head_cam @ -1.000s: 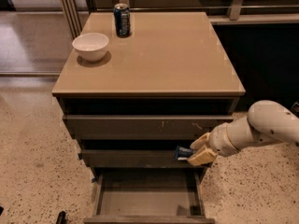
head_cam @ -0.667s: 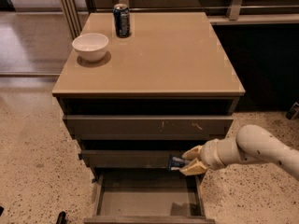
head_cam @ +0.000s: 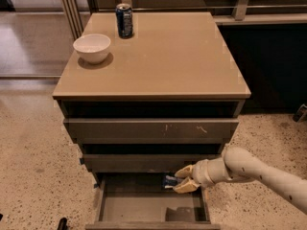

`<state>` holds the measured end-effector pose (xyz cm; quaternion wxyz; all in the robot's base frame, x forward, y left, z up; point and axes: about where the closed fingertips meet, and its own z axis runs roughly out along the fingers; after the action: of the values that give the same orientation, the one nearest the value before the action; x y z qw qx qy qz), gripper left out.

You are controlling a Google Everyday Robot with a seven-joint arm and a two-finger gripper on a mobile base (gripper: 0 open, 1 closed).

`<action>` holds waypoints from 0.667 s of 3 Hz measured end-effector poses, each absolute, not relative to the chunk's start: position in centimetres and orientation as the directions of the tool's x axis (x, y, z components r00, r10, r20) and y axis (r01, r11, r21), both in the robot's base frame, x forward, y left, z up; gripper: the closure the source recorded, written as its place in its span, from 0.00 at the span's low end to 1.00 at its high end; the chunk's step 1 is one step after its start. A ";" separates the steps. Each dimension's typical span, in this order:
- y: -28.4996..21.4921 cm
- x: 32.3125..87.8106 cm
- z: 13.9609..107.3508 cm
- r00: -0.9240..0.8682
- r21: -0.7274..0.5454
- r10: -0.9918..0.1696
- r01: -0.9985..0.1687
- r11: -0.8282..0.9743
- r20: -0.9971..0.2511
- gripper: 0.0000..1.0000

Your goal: Place rxbar blueberry into bottom drawer

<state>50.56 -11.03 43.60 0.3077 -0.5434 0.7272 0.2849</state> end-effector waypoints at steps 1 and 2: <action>-11.1 50.6 43.5 -0.210 0.067 -0.626 -0.967 0.244 -0.751 1.00; -10.8 50.2 39.3 -0.158 0.010 -0.674 -0.976 0.218 -0.721 1.00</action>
Offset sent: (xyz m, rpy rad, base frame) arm -0.0047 0.0005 -0.0934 -0.1475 -0.1152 0.0636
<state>50.25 -10.84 39.29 0.3030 -0.5737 0.7191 0.2489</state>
